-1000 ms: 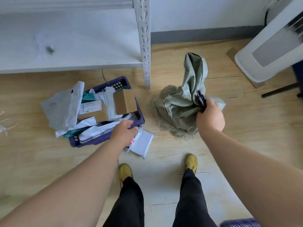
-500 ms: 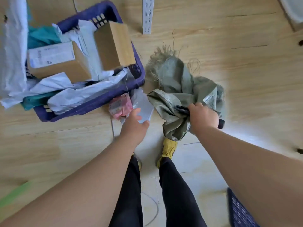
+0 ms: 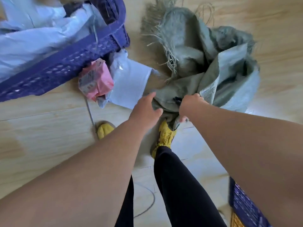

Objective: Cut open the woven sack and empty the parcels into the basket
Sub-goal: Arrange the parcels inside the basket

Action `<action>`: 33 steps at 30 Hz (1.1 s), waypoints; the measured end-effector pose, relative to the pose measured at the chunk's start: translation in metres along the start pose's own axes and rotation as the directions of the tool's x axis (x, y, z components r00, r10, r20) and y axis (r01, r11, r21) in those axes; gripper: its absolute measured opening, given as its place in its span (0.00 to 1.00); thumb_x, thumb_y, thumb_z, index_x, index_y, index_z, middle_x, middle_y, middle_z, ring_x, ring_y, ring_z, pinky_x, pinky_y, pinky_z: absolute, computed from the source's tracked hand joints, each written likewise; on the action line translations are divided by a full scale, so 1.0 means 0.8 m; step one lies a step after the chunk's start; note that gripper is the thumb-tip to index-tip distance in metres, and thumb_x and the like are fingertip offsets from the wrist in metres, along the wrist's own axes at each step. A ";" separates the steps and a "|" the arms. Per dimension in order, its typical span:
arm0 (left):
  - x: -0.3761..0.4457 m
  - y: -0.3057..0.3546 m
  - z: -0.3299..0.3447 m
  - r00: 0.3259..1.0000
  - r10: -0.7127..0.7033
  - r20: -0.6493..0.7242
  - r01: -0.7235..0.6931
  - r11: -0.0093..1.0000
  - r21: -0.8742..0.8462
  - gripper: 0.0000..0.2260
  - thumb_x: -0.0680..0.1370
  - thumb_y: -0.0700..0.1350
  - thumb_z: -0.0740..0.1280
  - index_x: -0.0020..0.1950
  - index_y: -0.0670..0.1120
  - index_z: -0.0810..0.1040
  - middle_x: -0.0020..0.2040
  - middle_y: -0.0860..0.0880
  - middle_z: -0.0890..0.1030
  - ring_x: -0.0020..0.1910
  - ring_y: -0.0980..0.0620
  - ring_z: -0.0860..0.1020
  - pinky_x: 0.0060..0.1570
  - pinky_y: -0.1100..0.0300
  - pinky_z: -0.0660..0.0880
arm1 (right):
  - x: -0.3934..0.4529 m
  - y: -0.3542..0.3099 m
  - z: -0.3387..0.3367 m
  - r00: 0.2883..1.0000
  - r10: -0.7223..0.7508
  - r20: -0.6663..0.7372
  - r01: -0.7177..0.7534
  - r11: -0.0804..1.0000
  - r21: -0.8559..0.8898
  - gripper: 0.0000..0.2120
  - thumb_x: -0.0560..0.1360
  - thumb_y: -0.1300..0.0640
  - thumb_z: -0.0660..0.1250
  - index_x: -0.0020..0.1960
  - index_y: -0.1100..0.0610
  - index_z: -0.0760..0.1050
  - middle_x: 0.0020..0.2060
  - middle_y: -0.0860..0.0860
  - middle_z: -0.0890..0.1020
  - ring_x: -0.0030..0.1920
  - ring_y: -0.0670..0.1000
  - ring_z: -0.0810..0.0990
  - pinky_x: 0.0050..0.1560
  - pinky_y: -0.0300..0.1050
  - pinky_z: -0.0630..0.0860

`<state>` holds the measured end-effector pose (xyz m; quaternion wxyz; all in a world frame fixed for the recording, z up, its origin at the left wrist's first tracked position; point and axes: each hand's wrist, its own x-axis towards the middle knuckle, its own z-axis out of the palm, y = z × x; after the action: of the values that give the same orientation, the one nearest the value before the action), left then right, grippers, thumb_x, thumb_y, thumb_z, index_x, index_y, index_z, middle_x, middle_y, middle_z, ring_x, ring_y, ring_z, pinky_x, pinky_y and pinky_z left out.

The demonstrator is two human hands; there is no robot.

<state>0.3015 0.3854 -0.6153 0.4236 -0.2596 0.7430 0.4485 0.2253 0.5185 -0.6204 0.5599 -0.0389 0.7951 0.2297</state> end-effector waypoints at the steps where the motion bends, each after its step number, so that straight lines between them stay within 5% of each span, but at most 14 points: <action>1: 0.004 -0.007 0.001 1.000 -0.016 0.002 0.016 1.000 0.005 0.29 0.78 0.48 0.64 0.77 0.54 0.58 0.75 0.49 0.62 0.69 0.46 0.68 0.65 0.51 0.69 | 0.007 -0.009 0.003 0.999 -0.007 0.047 0.003 0.995 0.097 0.25 0.74 0.43 0.69 0.59 0.60 0.68 0.57 0.56 0.71 0.65 0.60 0.69 0.58 0.52 0.71; 3: 0.011 -0.021 -0.003 0.995 -0.045 -0.093 0.042 0.999 -0.031 0.27 0.78 0.47 0.64 0.76 0.52 0.60 0.74 0.48 0.64 0.70 0.47 0.68 0.64 0.56 0.68 | 0.014 -0.027 0.006 0.998 0.005 0.067 -0.022 0.968 0.252 0.28 0.73 0.41 0.68 0.63 0.60 0.69 0.57 0.56 0.71 0.65 0.60 0.69 0.60 0.51 0.71; 5: 0.014 -0.034 -0.015 0.938 -0.094 -0.333 0.065 0.993 -0.095 0.24 0.79 0.43 0.63 0.74 0.50 0.64 0.72 0.47 0.66 0.70 0.48 0.67 0.64 0.55 0.67 | 0.015 -0.044 0.002 0.993 0.105 -0.051 -0.061 0.841 0.538 0.22 0.75 0.51 0.66 0.66 0.59 0.70 0.60 0.57 0.73 0.62 0.59 0.73 0.54 0.49 0.72; 7: 0.018 -0.046 -0.034 0.808 -0.140 -0.572 0.105 0.990 -0.094 0.21 0.78 0.41 0.64 0.71 0.50 0.68 0.70 0.47 0.66 0.70 0.48 0.65 0.62 0.54 0.68 | 0.014 -0.070 -0.005 0.962 0.145 -0.231 0.069 0.689 0.721 0.15 0.78 0.55 0.61 0.63 0.58 0.74 0.57 0.57 0.78 0.55 0.58 0.77 0.47 0.46 0.70; 9: 0.027 -0.060 -0.051 0.758 -0.101 -0.645 0.130 0.991 -0.003 0.18 0.77 0.41 0.65 0.66 0.51 0.74 0.70 0.48 0.64 0.70 0.47 0.62 0.63 0.54 0.68 | 0.012 -0.103 -0.017 0.966 0.023 -0.259 0.194 0.597 0.778 0.13 0.79 0.53 0.59 0.60 0.57 0.76 0.52 0.55 0.80 0.48 0.56 0.77 0.44 0.44 0.69; 12: 0.048 -0.079 -0.069 0.829 -0.070 -0.555 0.155 0.982 0.107 0.14 0.77 0.46 0.66 0.62 0.53 0.78 0.75 0.49 0.57 0.72 0.46 0.56 0.70 0.52 0.62 | 0.023 -0.144 -0.027 0.964 -0.087 -0.250 0.258 0.520 0.814 0.13 0.79 0.56 0.59 0.61 0.54 0.75 0.53 0.53 0.80 0.49 0.55 0.79 0.45 0.44 0.73; 17: 0.082 -0.090 -0.080 0.873 -0.137 -0.467 0.193 0.979 0.073 0.14 0.77 0.50 0.66 0.63 0.56 0.78 0.78 0.51 0.50 0.75 0.46 0.51 0.71 0.47 0.60 | 0.064 -0.160 -0.036 0.968 0.026 -0.251 0.204 0.510 0.836 0.20 0.78 0.60 0.57 0.69 0.52 0.68 0.63 0.56 0.73 0.45 0.53 0.71 0.47 0.42 0.68; 21: 0.100 -0.098 -0.085 0.897 -0.187 -0.400 0.264 0.953 0.146 0.17 0.76 0.52 0.65 0.65 0.54 0.76 0.78 0.49 0.51 0.74 0.42 0.53 0.71 0.45 0.60 | 0.086 -0.155 -0.040 0.963 0.016 -0.269 0.233 0.452 0.861 0.26 0.76 0.62 0.57 0.73 0.46 0.64 0.60 0.54 0.76 0.49 0.54 0.74 0.50 0.44 0.71; 24: 0.102 -0.099 -0.086 0.891 -0.157 -0.427 0.275 0.934 0.230 0.15 0.76 0.50 0.65 0.62 0.52 0.76 0.78 0.50 0.52 0.75 0.42 0.53 0.72 0.43 0.56 | 0.104 -0.161 -0.052 0.994 0.061 -0.092 0.068 0.314 0.947 0.38 0.74 0.67 0.57 0.76 0.38 0.54 0.61 0.50 0.74 0.54 0.58 0.79 0.46 0.48 0.79; 26: 0.102 -0.098 -0.086 0.901 -0.135 -0.413 0.259 0.929 0.262 0.17 0.77 0.48 0.64 0.66 0.53 0.73 0.78 0.51 0.51 0.75 0.43 0.51 0.71 0.42 0.57 | 0.111 -0.164 -0.056 0.999 0.045 0.016 -0.033 0.394 0.919 0.40 0.74 0.68 0.58 0.77 0.39 0.50 0.59 0.47 0.70 0.50 0.57 0.76 0.26 0.40 0.73; 28: 0.102 -0.097 -0.091 0.906 -0.115 -0.408 0.246 0.926 0.285 0.18 0.77 0.47 0.64 0.67 0.55 0.72 0.77 0.51 0.53 0.74 0.42 0.53 0.68 0.45 0.62 | 0.116 -0.161 -0.059 0.999 0.027 0.038 -0.046 0.442 0.896 0.36 0.73 0.70 0.58 0.76 0.46 0.58 0.58 0.51 0.74 0.48 0.57 0.77 0.20 0.38 0.68; 31: 0.105 -0.098 -0.101 0.904 -0.090 -0.418 0.262 0.889 0.376 0.20 0.78 0.48 0.62 0.70 0.54 0.69 0.76 0.52 0.57 0.70 0.42 0.58 0.64 0.49 0.63 | 0.115 -0.153 -0.057 0.997 0.033 -0.075 0.036 0.651 0.758 0.24 0.70 0.70 0.62 0.65 0.59 0.68 0.42 0.55 0.76 0.45 0.55 0.77 0.29 0.43 0.73; 33: 0.104 -0.096 -0.104 0.910 -0.058 -0.411 0.252 0.864 0.436 0.22 0.78 0.48 0.62 0.72 0.49 0.66 0.75 0.52 0.60 0.70 0.43 0.59 0.64 0.49 0.63 | 0.108 -0.149 -0.051 0.988 0.076 -0.137 0.061 0.619 0.783 0.16 0.73 0.66 0.63 0.60 0.60 0.72 0.44 0.55 0.79 0.49 0.56 0.80 0.43 0.47 0.77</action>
<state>0.2853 0.2758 -0.7020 0.3560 -0.2892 0.8751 0.1541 0.1959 0.4123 -0.7263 0.4557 0.1950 0.8568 -0.1420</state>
